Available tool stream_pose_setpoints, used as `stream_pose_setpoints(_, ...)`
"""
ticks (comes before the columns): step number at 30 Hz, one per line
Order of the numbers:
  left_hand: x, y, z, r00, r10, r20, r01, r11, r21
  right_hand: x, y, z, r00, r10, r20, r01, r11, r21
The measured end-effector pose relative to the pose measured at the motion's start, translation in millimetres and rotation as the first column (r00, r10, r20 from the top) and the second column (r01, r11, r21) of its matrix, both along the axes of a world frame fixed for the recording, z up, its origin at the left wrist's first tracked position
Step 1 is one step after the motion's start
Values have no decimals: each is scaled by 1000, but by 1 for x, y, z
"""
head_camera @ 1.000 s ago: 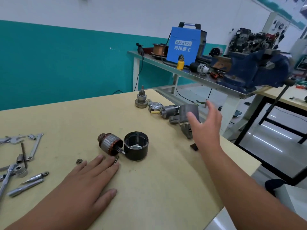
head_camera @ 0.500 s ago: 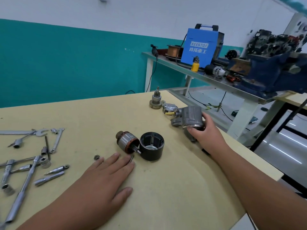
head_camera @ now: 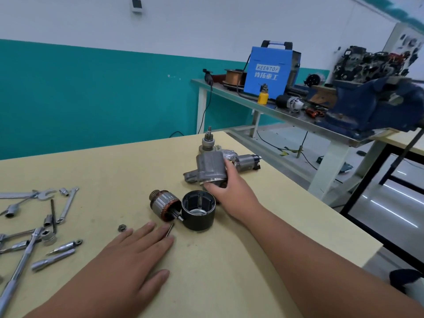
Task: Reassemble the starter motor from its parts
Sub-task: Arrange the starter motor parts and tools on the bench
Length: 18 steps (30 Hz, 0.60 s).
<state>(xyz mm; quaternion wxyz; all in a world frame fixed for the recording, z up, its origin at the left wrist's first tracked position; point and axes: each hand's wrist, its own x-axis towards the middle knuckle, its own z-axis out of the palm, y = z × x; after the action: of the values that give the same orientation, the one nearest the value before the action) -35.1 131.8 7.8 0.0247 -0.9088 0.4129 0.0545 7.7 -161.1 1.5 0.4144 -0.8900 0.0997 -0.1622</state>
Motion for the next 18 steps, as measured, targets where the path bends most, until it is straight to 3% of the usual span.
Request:
stream_pose_setpoints(4, -1, 5, -3, 985, -17, 172, 36, 994, -103, 8, 17, 0, 999, 45, -3, -45, 999, 14)
stream_pose_setpoints(9, 2, 6, 2, 984, -3, 178, 4, 1000, -7, 16, 41, 0, 995, 96, -8, -96, 995, 13)
stream_pose_setpoints(18, 3, 39, -6, 971, 86, 221, -61, 991, -119, 29, 85, -2, 970, 242, -26, -242, 970, 9)
